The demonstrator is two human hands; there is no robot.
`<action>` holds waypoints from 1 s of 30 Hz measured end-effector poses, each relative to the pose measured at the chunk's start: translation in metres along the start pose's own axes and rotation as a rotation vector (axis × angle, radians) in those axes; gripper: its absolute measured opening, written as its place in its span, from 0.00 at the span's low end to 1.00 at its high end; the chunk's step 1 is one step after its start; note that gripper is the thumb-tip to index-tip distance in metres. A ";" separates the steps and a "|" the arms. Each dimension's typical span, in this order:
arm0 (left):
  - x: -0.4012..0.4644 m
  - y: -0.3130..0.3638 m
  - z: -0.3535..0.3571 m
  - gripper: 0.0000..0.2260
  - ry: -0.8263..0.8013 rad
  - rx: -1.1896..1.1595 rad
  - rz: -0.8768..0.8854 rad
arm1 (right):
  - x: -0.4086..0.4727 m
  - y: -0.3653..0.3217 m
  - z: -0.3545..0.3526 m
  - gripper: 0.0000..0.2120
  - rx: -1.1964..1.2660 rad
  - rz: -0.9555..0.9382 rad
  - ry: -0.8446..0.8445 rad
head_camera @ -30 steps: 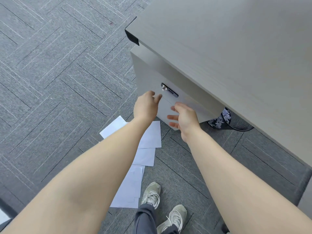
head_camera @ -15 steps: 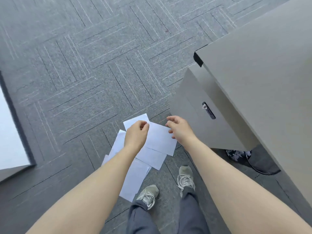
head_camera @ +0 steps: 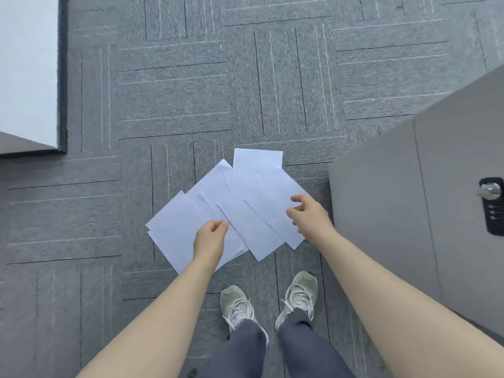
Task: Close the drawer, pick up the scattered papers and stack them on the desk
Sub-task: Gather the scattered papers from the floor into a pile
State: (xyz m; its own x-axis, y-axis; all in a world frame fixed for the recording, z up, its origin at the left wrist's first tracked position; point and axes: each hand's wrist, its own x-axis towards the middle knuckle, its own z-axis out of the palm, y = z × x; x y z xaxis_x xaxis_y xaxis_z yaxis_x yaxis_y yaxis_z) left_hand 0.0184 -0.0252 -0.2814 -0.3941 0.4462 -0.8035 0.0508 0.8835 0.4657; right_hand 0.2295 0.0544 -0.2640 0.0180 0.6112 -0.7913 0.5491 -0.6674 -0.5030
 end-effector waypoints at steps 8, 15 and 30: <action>0.128 -0.089 0.034 0.15 0.010 -0.121 -0.083 | 0.143 0.061 0.059 0.24 -0.266 -0.016 0.002; 0.232 -0.136 0.069 0.21 -0.017 -0.128 -0.095 | 0.251 0.103 0.091 0.29 -0.462 -0.076 0.045; 0.335 -0.127 0.106 0.33 0.150 0.084 0.017 | 0.377 0.131 0.082 0.42 -0.837 -0.005 0.289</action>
State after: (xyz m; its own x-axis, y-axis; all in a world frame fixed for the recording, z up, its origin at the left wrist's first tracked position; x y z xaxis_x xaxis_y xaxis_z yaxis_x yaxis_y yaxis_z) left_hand -0.0230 0.0266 -0.6488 -0.5246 0.4406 -0.7284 0.1331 0.8876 0.4410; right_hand 0.2391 0.1624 -0.6563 0.1623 0.7721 -0.6144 0.9791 -0.2034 0.0030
